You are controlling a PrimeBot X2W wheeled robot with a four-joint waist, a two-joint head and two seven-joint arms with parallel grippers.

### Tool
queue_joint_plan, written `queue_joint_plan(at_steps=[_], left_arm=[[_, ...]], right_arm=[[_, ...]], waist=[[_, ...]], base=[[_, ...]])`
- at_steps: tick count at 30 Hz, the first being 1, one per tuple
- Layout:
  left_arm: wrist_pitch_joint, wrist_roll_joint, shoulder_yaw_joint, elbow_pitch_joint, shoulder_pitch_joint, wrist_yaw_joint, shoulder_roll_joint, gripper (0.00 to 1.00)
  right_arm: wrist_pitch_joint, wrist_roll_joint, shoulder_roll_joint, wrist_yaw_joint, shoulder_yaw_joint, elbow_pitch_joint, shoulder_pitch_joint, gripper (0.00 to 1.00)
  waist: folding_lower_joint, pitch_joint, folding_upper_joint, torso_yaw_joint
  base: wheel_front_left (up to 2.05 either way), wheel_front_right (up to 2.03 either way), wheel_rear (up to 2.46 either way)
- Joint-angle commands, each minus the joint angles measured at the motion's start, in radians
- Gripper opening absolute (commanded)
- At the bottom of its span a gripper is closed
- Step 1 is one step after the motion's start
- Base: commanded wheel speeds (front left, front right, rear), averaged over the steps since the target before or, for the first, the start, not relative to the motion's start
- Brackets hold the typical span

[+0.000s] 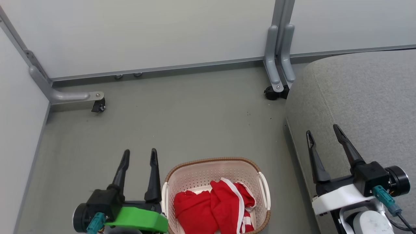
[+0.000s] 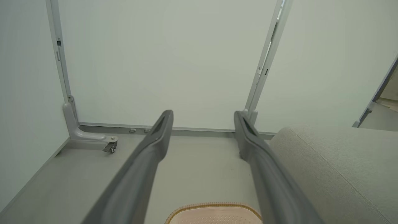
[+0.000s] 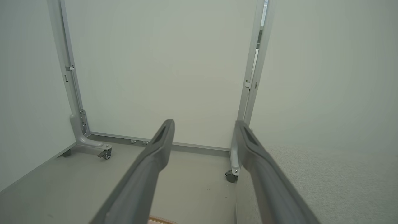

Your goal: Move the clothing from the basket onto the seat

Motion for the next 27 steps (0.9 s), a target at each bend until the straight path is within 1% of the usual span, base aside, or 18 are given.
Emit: queue_joint_plan(at_steps=[1,3,7,9,11,14,18,22,27], left_arm=[[-0.008,0.019,-0.001,0.011,0.014,-0.010,0.006,1.00],[-0.012,0.031,-0.001,0.014,0.010,-0.023,0.006,1.00],[-0.020,0.048,-0.005,0.027,0.018,-0.032,0.006,1.00],[-0.022,0.038,-0.006,0.040,0.022,-0.038,0.006,1.00],[-0.027,-0.020,-0.013,0.060,0.033,-0.068,0.006,1.00],[-0.032,-0.035,-0.004,0.071,0.023,-0.085,0.006,1.00],[-0.039,-0.015,0.002,0.077,0.024,-0.091,0.006,1.00],[-0.037,-0.025,0.003,0.082,0.024,-0.094,0.006,1.00],[-0.037,-0.042,0.005,0.082,0.017,-0.084,0.006,1.00]], right_arm=[[-0.010,-0.021,-0.002,0.000,0.005,-0.001,0.012,1.00],[-0.014,-0.035,-0.001,0.000,0.011,0.003,0.015,1.00],[-0.021,-0.069,-0.003,0.000,0.019,0.005,0.018,1.00],[-0.024,-0.082,-0.002,0.000,0.022,0.005,0.019,1.00],[-0.028,-0.090,0.000,0.000,0.024,0.005,0.023,1.00],[-0.032,-0.090,0.004,0.000,0.024,0.005,0.026,1.00],[-0.041,-0.065,0.013,0.000,0.014,0.010,0.035,1.00],[-0.038,-0.005,0.021,0.000,0.005,0.024,0.039,1.00],[-0.038,0.072,0.029,0.000,-0.001,0.038,0.037,1.00]], waist=[[0.0000,-0.001,0.0000,0.000],[0.0000,-0.002,0.0000,0.000],[0.0000,-0.005,0.0000,0.000],[0.0000,-0.007,0.0000,0.000],[0.0000,-0.008,0.0000,0.001],[0.0000,-0.009,0.0000,0.002],[0.0000,-0.008,0.0000,0.004],[0.0000,-0.004,0.0000,0.004],[0.0000,0.001,0.0000,0.001]], base=[[0.00,0.00,0.00],[0.00,0.00,0.00],[0.00,0.00,0.00],[0.00,0.00,0.00],[0.00,0.00,0.00],[0.00,0.00,0.00],[0.00,0.00,0.00],[0.00,0.00,0.00],[0.00,0.00,0.00]])
